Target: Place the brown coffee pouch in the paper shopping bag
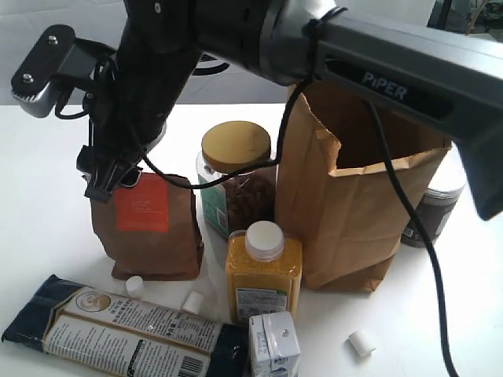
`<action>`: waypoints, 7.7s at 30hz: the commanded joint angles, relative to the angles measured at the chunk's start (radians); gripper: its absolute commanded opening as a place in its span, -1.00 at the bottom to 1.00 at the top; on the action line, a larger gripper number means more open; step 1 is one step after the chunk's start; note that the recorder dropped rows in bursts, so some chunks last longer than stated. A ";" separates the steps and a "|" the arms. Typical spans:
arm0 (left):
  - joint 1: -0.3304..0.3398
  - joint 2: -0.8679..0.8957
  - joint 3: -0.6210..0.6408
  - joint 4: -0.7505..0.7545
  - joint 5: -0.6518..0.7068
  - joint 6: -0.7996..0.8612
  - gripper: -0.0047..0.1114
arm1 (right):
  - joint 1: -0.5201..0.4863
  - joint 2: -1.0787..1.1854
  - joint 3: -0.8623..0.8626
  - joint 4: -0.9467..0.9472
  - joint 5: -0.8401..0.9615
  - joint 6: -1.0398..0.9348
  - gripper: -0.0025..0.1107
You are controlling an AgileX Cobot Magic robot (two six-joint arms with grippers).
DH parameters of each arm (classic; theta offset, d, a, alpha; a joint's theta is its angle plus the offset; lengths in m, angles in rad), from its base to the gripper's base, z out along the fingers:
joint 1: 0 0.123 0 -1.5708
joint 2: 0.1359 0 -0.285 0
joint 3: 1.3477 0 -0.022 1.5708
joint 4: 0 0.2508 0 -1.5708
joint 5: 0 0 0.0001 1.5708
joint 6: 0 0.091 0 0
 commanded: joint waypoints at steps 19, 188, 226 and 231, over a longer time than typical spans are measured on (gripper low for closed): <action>0.004 -0.003 0.004 0.005 -0.004 -0.003 -0.92 | -0.007 0.129 0.002 -0.105 -0.018 0.069 -0.96; 0.004 -0.003 0.004 0.005 -0.004 -0.003 -0.92 | -0.788 -2.152 2.075 -0.145 -0.874 0.634 -0.96; 0.004 -0.003 0.004 0.005 -0.004 -0.003 -0.92 | -0.788 -2.152 2.075 -0.100 -0.867 0.647 -0.96; 0.004 -0.003 0.004 0.005 -0.004 -0.003 -0.92 | -0.788 -2.152 2.075 -0.100 -0.867 0.647 -0.96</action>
